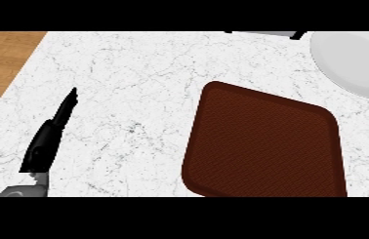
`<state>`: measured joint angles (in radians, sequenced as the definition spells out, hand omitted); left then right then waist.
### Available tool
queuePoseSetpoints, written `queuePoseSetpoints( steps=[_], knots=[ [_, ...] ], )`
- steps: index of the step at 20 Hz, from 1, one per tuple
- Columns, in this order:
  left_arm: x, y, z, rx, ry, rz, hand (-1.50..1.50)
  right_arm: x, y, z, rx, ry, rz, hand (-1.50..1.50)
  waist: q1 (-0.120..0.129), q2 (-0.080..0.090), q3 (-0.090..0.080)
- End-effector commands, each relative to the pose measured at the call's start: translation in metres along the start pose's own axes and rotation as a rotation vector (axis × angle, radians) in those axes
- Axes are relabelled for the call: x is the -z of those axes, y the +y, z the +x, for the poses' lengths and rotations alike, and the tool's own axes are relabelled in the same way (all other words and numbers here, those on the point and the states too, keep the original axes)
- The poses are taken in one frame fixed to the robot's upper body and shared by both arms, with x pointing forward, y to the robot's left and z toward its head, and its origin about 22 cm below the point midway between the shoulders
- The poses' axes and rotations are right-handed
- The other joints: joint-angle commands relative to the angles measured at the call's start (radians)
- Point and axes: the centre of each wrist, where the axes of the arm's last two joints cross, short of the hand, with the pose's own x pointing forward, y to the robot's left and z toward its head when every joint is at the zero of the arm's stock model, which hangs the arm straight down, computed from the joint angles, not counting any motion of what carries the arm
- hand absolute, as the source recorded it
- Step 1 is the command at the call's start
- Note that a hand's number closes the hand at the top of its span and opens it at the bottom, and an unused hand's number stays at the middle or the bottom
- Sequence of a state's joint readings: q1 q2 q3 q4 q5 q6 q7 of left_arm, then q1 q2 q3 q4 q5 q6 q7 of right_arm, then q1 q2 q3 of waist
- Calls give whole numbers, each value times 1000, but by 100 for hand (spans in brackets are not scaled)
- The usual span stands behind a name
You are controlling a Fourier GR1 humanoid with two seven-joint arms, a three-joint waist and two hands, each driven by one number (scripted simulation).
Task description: Pick the tomato from the tray and place it in the plate
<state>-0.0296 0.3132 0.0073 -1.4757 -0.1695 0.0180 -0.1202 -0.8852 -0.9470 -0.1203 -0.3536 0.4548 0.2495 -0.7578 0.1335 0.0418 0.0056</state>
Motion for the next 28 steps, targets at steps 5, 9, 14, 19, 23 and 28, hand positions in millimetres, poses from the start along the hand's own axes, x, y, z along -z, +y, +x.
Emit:
queuePoseSetpoints(
  steps=[5, 9, 14, 19, 23, 28],
  knots=[
    [-4, -5, -2, 0, 12, 0, 0, 30, 67, 3, 20, 12, 137, 150, -11, 1, 1],
    [-4, -4, -2, -4, 5, 18, 0, 42, 90, 8, 173, 160, 120, 150, -6, 1, 0],
    [-4, -10, -5, -6, 0, -6, 0, 31, 83, -1, 147, 206, 124, -150, -3, 14, 2],
    [6, -4, 4, -5, 7, 21, 0, 41, 83, 7, 313, 135, -2, -150, -25, 8, 4],
    [-5, 2, -10, 10, 23, 27, 0, 31, 51, 2, 460, 134, -168, -150, -35, 4, 3],
    [0, 0, -1, -9, 20, 46, 0, 3, 35, -15, 547, 230, -276, -150, -46, 7, 6]
  ],
)
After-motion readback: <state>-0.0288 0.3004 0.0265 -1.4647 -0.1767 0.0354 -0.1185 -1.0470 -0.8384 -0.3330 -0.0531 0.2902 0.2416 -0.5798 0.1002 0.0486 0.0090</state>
